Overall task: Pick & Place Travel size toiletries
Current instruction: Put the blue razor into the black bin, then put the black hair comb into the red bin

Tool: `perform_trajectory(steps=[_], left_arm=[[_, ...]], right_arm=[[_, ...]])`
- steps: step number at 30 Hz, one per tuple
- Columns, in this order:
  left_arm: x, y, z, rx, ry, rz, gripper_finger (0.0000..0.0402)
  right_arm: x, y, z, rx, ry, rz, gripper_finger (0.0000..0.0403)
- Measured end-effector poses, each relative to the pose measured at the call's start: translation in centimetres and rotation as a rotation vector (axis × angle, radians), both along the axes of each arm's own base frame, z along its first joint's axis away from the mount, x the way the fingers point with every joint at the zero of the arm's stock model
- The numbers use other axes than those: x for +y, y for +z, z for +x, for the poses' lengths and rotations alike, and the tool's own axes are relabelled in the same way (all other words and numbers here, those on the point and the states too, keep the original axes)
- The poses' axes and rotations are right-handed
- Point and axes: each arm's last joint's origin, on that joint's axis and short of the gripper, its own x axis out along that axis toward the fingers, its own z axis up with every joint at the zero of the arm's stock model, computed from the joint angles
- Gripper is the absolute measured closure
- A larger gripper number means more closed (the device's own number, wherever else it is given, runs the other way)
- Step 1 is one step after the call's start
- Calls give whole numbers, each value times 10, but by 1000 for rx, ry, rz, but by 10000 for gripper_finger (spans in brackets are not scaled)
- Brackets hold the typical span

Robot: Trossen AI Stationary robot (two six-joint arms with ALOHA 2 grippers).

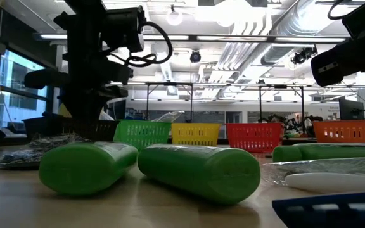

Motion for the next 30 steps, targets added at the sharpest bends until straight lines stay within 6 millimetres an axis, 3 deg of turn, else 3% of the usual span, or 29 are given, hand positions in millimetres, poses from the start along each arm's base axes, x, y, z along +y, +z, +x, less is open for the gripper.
perform_trajectory(steps=[5, 14, 21, 25, 30], left_arm=[[0, 0, 0, -3, 12, -3, 372], [0, 0, 2, -19, 53, -23, 304], [0, 1, 0, -12, 57, -23, 278], [-1, 15, -1, 18, 110, -32, 275], [-7, 52, -1, 33, 188, -45, 275]], right_arm=[[0, 0, 0, 2, 1, 4, 394], [0, 0, 0, 2, -1, 3, 394], [0, 0, 0, 0, -1, 3, 394], [0, 0, 0, -1, -1, 4, 394], [0, 0, 0, -3, -1, 5, 394]])
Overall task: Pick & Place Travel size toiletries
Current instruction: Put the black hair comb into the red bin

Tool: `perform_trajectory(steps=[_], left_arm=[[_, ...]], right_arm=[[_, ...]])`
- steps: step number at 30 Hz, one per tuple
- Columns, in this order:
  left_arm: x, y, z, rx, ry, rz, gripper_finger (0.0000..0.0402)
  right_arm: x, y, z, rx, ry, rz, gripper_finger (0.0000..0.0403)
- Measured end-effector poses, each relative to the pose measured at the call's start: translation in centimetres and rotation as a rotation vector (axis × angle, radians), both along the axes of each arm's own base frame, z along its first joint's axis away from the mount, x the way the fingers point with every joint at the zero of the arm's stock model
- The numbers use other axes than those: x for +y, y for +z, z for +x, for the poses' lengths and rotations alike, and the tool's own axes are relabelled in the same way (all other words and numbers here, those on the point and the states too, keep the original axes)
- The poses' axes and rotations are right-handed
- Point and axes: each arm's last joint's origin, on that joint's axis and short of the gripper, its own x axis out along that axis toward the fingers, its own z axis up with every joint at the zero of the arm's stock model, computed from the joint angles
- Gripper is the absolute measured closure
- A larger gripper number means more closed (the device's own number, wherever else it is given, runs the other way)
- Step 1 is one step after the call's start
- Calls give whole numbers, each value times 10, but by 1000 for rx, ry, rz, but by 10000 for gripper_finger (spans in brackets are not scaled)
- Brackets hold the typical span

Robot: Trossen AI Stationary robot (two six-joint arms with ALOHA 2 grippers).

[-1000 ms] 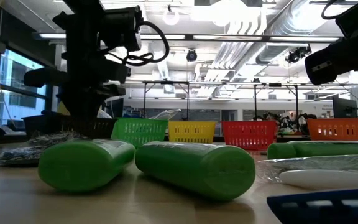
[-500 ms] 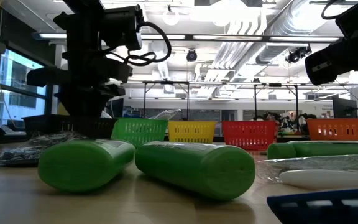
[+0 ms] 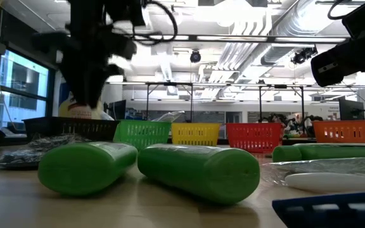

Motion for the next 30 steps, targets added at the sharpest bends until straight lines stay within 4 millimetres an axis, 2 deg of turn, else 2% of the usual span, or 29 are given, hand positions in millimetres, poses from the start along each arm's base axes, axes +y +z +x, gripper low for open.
perform_trajectory(steps=[2, 5, 9, 12, 16, 21, 24, 27, 30], left_arm=[[-2, 17, -2, 12, 22, -1, 275], [-9, 43, 3, -128, 28, -31, 275], [-26, 77, 2, -380, -135, -68, 275], [-37, 101, -8, -570, -263, -87, 286], [-42, 128, -35, -767, -370, -71, 328], [-33, 134, -77, -903, -349, -45, 394], [-29, 128, -93, -1089, -322, -36, 388], [-26, 110, -101, -1221, -279, -29, 383], [-21, 89, -109, -1228, -148, 13, 383]], right_arm=[[0, 0, 0, 2, 0, 0, 394], [0, 0, 0, 1, 0, 2, 394], [0, 0, 0, 2, 0, 3, 394], [0, 0, 0, 3, 1, 3, 394], [0, 0, 0, 10, 1, 18, 394], [0, -1, 0, 14, -1, 24, 394], [0, 0, 0, 11, -2, 20, 394], [0, 0, 0, 9, -2, 19, 394], [0, 0, 0, 8, -4, 20, 394]])
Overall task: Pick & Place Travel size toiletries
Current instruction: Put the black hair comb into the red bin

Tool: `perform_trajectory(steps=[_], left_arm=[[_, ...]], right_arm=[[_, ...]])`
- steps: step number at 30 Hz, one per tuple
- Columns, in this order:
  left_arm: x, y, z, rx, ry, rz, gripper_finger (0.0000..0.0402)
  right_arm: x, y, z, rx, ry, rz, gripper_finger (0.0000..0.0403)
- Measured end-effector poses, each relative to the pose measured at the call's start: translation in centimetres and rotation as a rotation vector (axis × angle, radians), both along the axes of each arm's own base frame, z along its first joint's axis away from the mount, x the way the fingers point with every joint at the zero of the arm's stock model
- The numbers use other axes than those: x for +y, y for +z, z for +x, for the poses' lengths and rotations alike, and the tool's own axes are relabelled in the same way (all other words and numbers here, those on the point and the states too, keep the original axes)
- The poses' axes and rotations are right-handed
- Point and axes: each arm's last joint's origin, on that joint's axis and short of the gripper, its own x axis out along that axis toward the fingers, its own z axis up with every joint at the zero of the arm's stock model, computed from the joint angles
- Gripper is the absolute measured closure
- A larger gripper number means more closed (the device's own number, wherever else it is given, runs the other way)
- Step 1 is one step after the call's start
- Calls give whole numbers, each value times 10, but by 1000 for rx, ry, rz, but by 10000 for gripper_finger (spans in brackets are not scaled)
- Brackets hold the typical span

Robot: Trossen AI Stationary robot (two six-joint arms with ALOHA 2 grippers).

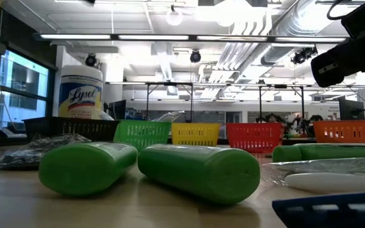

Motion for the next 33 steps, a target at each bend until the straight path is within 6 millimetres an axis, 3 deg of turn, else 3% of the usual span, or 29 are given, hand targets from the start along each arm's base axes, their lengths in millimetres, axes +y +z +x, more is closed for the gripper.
perform_trajectory(steps=[4, 9, 24, 33], left_arm=[[6, -18, -13, -2, 112, -42, 382], [10, -39, -32, -64, 102, -50, 389], [14, -126, -56, -278, 90, -78, 401], [15, -147, -59, -257, 94, -108, 401]], right_arm=[[0, 0, 0, 1, -1, 5, 394], [0, 0, 0, 2, -4, 7, 394], [0, 1, 0, -6, -4, 6, 394], [0, 1, 0, -11, -3, 1, 394]])
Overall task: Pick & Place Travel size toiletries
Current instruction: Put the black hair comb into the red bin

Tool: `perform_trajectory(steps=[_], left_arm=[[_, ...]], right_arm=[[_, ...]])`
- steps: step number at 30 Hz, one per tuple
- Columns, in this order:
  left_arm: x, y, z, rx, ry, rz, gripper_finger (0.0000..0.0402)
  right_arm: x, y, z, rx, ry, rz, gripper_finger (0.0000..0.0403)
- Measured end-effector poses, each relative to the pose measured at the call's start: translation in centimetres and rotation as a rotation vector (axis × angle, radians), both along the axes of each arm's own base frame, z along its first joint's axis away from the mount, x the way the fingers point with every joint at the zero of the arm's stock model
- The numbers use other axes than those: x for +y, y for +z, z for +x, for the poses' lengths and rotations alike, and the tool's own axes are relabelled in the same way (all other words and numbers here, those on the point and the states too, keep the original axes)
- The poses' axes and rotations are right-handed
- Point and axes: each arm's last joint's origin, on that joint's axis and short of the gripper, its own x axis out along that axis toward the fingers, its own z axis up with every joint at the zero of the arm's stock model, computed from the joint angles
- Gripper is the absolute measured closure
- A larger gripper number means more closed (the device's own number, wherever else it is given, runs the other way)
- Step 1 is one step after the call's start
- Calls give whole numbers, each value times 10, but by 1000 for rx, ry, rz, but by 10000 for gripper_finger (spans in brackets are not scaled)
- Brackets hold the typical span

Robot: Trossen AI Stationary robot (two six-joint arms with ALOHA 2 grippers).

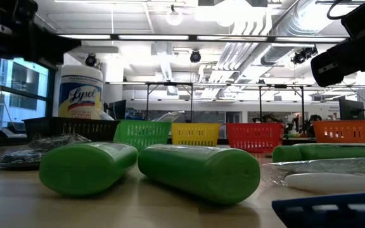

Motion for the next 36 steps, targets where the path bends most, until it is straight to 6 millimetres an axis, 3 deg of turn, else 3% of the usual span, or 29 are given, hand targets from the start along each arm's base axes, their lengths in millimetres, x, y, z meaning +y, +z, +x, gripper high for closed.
perform_trajectory(steps=[13, 20, 28, 36], left_arm=[[0, -12, 0, 116, -3, -44, 401], [0, -13, 0, 117, -13, -26, 401], [-5, -12, 0, 100, -169, 96, 401], [-3, -14, 0, 129, -103, -17, 401]], right_arm=[[-1, 1, 1, -6, -50, -6, 394], [-2, 9, 0, -96, -49, -6, 394], [-5, 11, -1, -124, -147, -29, 394], [-6, 11, -1, -133, -182, -51, 394]])
